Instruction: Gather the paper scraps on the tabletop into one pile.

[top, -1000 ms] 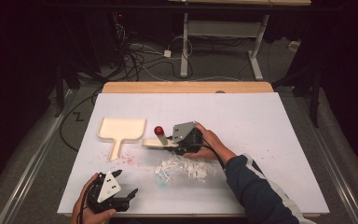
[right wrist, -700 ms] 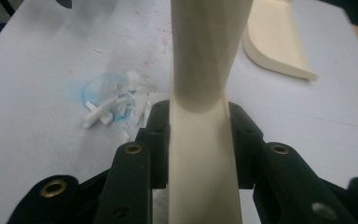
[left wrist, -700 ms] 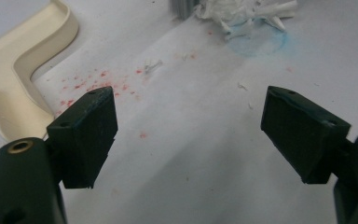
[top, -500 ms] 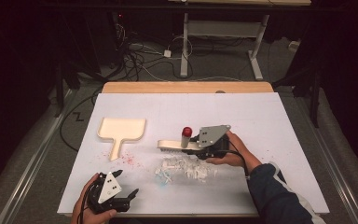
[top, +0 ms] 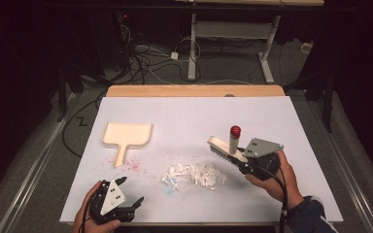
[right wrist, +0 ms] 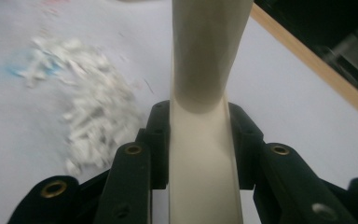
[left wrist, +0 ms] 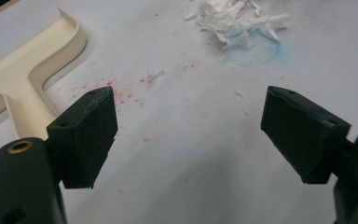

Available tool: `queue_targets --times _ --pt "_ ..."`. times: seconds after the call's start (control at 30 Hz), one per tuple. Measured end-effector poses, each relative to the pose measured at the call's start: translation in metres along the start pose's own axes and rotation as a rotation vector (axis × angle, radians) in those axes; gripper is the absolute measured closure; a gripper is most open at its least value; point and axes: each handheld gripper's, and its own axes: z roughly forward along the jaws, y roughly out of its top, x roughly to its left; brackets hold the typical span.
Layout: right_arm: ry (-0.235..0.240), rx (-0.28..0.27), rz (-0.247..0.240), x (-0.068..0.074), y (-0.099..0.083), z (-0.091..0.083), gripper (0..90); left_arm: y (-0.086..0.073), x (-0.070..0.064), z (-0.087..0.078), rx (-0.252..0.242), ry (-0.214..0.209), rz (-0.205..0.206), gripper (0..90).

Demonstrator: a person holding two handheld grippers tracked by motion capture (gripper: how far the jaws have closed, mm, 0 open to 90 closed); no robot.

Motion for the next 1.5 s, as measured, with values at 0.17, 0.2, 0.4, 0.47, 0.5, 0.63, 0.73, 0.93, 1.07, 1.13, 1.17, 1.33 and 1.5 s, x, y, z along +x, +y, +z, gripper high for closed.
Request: queue_targets --times 0.17,0.2,0.4,0.47,0.5,0.63,0.73,0.93,1.07,1.13,1.17,1.33,1.5 --pt "-0.1 0.093 0.16 0.011 -0.022 0.007 67.7 -0.002 0.0 -0.003 -0.009 -0.006 -0.013 17.7" --pt "-0.094 0.098 0.186 0.015 -0.021 0.011 67.8 -0.001 0.001 -0.003 -0.014 -0.007 -0.015 17.7" --pt "-0.123 0.108 0.167 0.046 -0.005 0.032 67.7 0.001 -0.001 -0.001 -0.018 -0.024 -0.019 17.7" --pt "-0.139 0.101 0.157 0.057 0.002 0.041 67.6 0.002 0.0 0.0 -0.024 -0.023 -0.005 17.7" --pt "-0.13 0.085 0.154 0.061 0.006 0.045 67.6 0.002 0.0 0.0 -0.023 -0.026 -0.006 17.7" --pt "-0.089 0.055 0.147 0.077 0.022 0.059 67.6 0.002 0.001 0.001 -0.02 -0.031 -0.017 17.7" --pt "-0.078 0.034 0.141 0.082 0.03 0.063 67.7 0.002 0.001 0.001 -0.023 -0.028 -0.019 17.7" --pt "-0.079 -0.029 0.15 0.072 0.038 0.054 67.8 0.002 0.0 0.0 -0.017 -0.022 -0.018 17.7" --pt "-0.082 -0.069 0.162 0.06 0.034 0.04 67.7 0.001 0.002 -0.001 -0.023 -0.009 -0.011 17.8" --pt "-0.04 -0.105 0.159 0.054 0.031 0.029 67.8 0.0 0.003 -0.003 -0.019 -0.001 -0.009 17.7" --pt "-0.019 -0.125 0.161 0.053 0.03 0.023 67.7 0.0 0.003 -0.004 -0.02 0.006 -0.012 17.7" --pt "0.104 -0.182 0.151 0.072 0.038 0.012 67.8 -0.003 0.008 -0.013 -0.033 0.047 -0.052 17.6" --pt "0.302 -0.166 0.118 0.119 0.05 0.031 67.8 -0.011 0.015 -0.024 -0.066 0.088 -0.119 17.6"
